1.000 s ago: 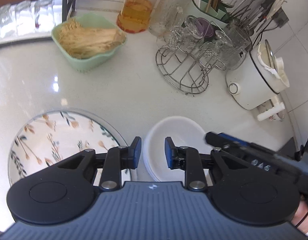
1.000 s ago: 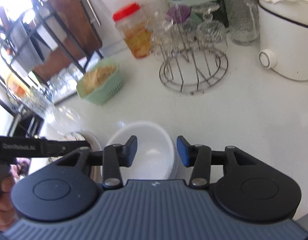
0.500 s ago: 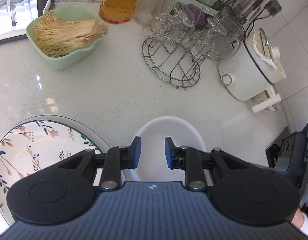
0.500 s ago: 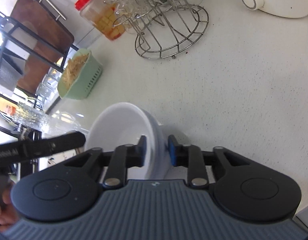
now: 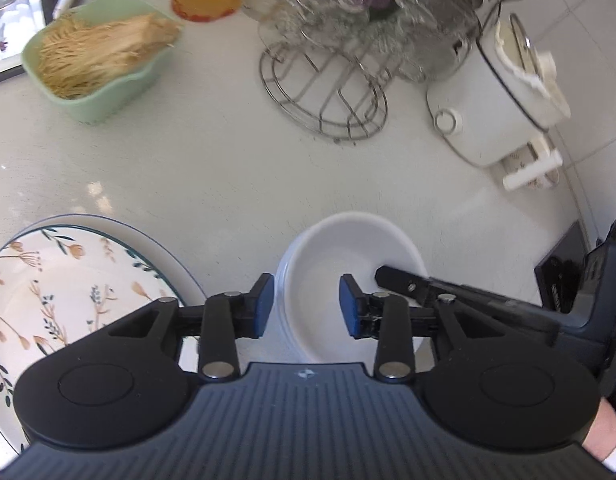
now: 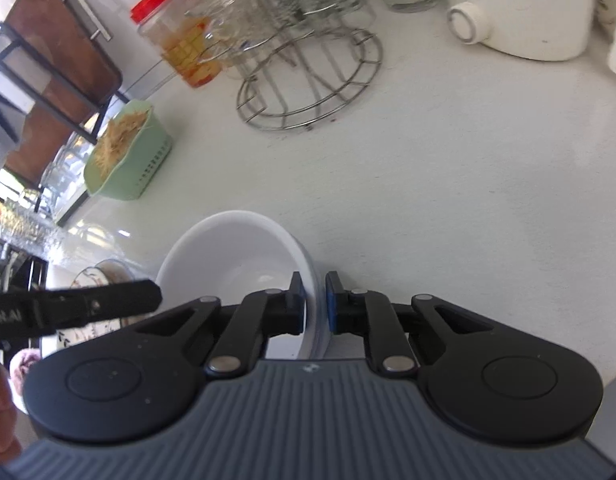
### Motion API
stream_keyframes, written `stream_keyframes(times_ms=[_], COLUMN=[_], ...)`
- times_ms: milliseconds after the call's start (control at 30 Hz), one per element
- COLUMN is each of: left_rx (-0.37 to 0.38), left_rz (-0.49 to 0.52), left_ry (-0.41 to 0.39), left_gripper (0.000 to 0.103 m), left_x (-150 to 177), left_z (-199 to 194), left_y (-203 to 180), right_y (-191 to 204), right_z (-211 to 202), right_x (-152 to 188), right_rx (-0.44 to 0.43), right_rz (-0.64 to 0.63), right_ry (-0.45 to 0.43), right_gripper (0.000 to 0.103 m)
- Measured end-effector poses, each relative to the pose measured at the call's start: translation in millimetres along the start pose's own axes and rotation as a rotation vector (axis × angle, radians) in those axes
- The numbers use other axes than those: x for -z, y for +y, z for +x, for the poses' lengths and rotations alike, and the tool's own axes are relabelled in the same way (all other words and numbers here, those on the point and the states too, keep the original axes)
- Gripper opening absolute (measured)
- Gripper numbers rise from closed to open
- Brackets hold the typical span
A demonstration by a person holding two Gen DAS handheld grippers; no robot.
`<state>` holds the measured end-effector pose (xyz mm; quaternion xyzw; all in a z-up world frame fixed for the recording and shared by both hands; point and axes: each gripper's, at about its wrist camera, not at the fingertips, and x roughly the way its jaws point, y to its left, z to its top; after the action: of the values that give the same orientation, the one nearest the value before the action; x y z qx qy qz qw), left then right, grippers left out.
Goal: Organize plates and bowls
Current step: 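Lower the white bowl into the stacked white bowls with the left gripper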
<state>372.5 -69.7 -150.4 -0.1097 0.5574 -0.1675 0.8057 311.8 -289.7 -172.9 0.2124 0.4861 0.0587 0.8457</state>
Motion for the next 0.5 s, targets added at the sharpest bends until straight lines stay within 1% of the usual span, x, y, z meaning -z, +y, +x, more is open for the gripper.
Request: stream_keyframes(times_ms=[67,200,367,500], left_rx=[0.007,0.013,-0.015,-0.029], left_rz=[0.022,0.048,0.106,0.113], left_ry=[0.011,0.026,0.028,0.051], left_gripper=[0.046,0.046,0.046,0.043], left_x=[2,5,10,12], left_z=[5,13,19,25], left_y=[-6,-14,-22,-20], right_y=[-6,-9,-11,-11], right_z=[-2,-6,-7,-7], right_x=[1,2,3,5], right_rx=[-0.001,0.012,0.015,0.013], right_rz=[0.020,0.024,0.028,0.026], right_ry=[-0.004,-0.016,-0.019,-0.016], right_gripper=[0.014,0.014,0.013,0.013])
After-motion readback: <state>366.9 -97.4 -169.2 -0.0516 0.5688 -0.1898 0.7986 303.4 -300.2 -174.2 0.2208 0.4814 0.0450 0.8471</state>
